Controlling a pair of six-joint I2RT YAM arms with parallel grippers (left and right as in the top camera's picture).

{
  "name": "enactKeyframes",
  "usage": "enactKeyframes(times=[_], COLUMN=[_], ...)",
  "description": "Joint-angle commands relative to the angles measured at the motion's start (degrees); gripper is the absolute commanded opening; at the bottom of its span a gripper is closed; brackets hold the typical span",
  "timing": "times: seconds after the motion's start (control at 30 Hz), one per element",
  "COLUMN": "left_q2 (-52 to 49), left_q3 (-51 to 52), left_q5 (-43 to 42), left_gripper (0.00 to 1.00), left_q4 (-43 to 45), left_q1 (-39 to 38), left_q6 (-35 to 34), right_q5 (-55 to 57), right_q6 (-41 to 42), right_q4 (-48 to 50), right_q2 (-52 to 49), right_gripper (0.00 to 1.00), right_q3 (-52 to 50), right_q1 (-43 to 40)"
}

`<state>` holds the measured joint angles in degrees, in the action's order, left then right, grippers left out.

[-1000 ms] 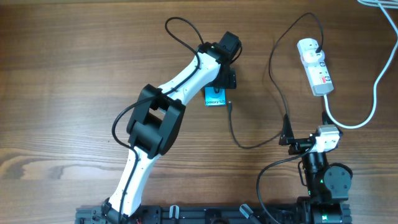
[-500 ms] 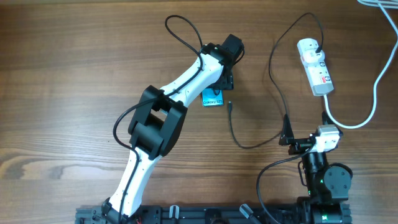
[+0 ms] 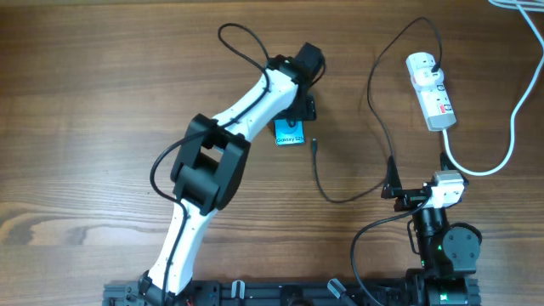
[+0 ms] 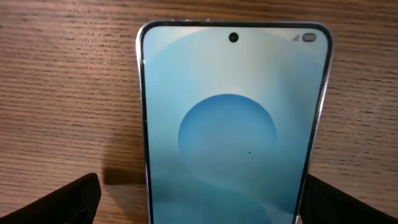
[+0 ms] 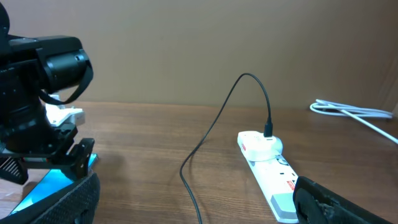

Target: Plug charger to phone and switch on socket

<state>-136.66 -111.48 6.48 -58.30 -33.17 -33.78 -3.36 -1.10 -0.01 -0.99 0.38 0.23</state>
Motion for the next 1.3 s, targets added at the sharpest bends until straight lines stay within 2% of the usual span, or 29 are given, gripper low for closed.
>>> enactKeyframes(times=[0.0,1.13,1.27], left_q2=[-2.12,-2.12,-2.12], left_q3=[1.03,1.03,1.03], left_q5=[-7.23,-6.62,-6.19], left_gripper=[1.0,1.0,0.96], left_q4=[-0.22,0.59,0.63], left_q1=[1.86,-0.39,-0.48], left_q6=[2.05,1.6,1.6], right_q5=[0.59,0.59,0.59], right_q6=[1.11,1.11,1.14], right_q4=[0.09,0.09,0.09], right_q2=[0.2,0.2,0.2], right_gripper=[1.0,1.0,1.0], right_q3=[-0.09,-0.09,-0.09], right_q1=[-0.24,-0.24,-0.24])
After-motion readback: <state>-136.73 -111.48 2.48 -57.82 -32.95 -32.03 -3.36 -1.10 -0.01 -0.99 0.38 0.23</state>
